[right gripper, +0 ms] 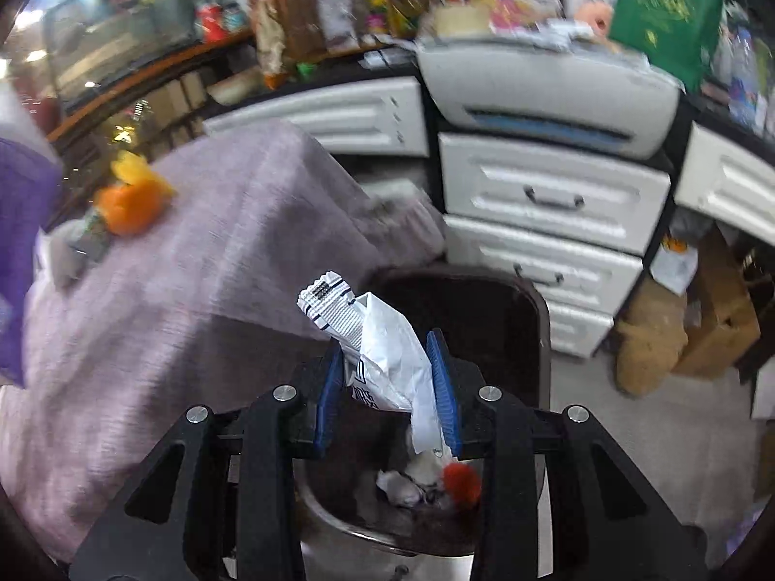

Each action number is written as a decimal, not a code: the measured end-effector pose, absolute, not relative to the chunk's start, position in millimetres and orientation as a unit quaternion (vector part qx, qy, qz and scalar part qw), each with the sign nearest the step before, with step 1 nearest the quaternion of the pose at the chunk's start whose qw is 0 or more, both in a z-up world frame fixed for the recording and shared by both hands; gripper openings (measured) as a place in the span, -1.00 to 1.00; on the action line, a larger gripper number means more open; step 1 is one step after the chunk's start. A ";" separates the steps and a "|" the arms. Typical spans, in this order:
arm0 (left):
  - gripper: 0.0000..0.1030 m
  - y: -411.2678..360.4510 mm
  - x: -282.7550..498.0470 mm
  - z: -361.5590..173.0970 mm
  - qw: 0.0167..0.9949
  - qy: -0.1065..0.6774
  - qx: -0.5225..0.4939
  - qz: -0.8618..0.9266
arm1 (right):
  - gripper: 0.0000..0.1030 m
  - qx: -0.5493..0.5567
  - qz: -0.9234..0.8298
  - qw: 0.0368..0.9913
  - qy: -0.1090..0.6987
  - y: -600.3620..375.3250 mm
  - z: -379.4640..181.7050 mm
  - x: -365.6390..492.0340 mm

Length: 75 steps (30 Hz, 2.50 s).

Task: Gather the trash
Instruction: 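Carry the wrapper to the bin and open the right tool over it, then carry the purple tissue bag over the bin and open the left tool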

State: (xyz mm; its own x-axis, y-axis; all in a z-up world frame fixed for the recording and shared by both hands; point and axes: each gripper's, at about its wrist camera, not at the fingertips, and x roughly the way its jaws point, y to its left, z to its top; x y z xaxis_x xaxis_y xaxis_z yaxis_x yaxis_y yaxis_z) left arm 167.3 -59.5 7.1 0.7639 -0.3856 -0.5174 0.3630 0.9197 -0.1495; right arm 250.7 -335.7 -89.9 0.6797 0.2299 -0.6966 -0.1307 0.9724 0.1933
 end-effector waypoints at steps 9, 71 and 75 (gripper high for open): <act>-0.54 -74.9 170.1 7.3 0.935 0.283 -0.013 -0.215 | 0.08 0.103 0.057 0.883 0.453 -351.5 -154.7 281.7; 0.31 -278.6 237.0 -130.6 0.873 0.426 0.100 -0.215 | 0.64 0.156 -0.115 0.929 0.316 -477.0 -77.7 148.0; 0.74 -283.0 230.1 -134.7 0.877 0.415 0.117 -0.213 | 0.64 0.158 -0.117 0.928 0.317 -479.5 -77.9 147.3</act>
State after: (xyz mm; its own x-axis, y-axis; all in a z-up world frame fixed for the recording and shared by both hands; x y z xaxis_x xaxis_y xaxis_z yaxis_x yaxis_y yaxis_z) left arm 230.1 -283.0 -134.7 0.5645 -0.2760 -0.7779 0.4706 0.8819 0.0287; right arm 147.3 -479.5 -77.9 0.7720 -0.1167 -0.6248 0.3171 0.9227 0.2195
